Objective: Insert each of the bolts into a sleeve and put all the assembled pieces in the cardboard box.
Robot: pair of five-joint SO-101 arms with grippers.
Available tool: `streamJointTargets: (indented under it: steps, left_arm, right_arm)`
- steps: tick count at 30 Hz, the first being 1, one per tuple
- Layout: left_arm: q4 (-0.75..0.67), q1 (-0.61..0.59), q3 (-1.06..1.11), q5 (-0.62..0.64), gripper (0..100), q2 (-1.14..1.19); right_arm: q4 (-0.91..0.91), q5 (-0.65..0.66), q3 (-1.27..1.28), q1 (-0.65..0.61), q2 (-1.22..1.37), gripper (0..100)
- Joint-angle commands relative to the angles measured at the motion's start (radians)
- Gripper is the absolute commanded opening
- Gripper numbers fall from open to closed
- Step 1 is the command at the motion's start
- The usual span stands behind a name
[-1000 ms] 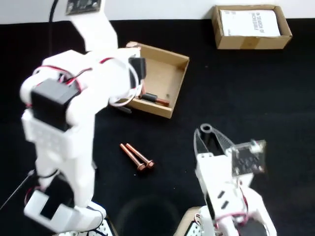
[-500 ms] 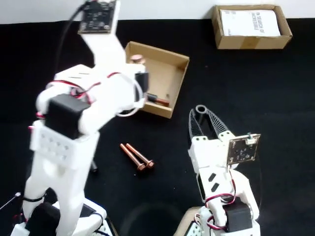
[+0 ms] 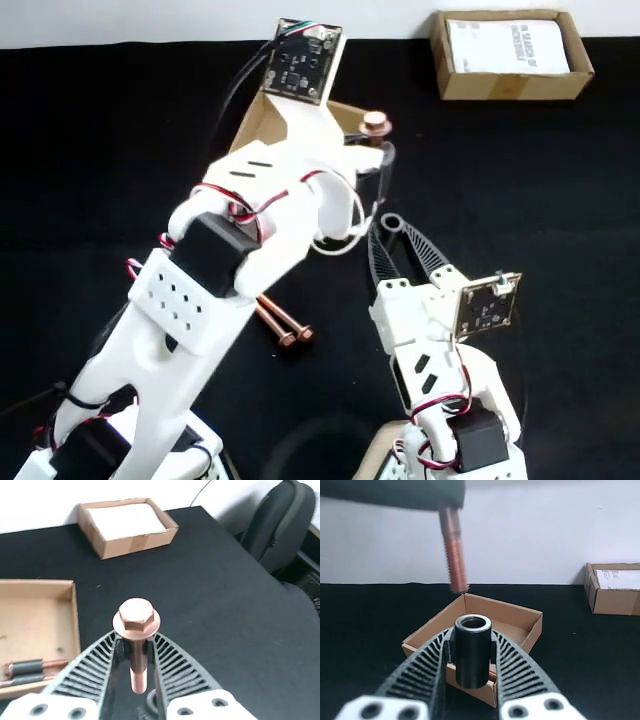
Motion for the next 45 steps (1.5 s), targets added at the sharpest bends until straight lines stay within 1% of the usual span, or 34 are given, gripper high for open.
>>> streamJointTargets:
  steps: [1,13,18,30,33,39,45]
  left_arm:
    - [-0.032,0.022,-0.007,-0.006,1,-0.027]
    - [-0.032,0.05,0.007,0.0,1,-0.025]
    - [-0.032,0.096,0.056,0.0,1,-0.03]
    - [-0.025,0.097,0.13,0.0,1,-0.036]
    - [0.026,0.099,0.136,0.0,1,-0.036]
    - [0.18,0.171,0.142,0.0,1,-0.053]
    - [0.21,0.163,0.143,-0.005,2,-0.056]
  right_arm:
    - [-0.025,-0.006,-0.008,-0.007,-0.005,0.7]
    - [-0.027,-0.006,-0.004,-0.007,-0.002,0.7]
    - [-0.027,-0.006,-0.004,-0.007,-0.002,0.7]
    - [-0.027,-0.006,-0.004,-0.007,-0.004,0.7]
    - [-0.027,-0.006,-0.002,-0.007,-0.002,0.7]
    - [-0.027,-0.003,-0.002,-0.007,-0.001,0.7]
    - [-0.024,-0.002,-0.008,-0.007,-0.001,0.7]
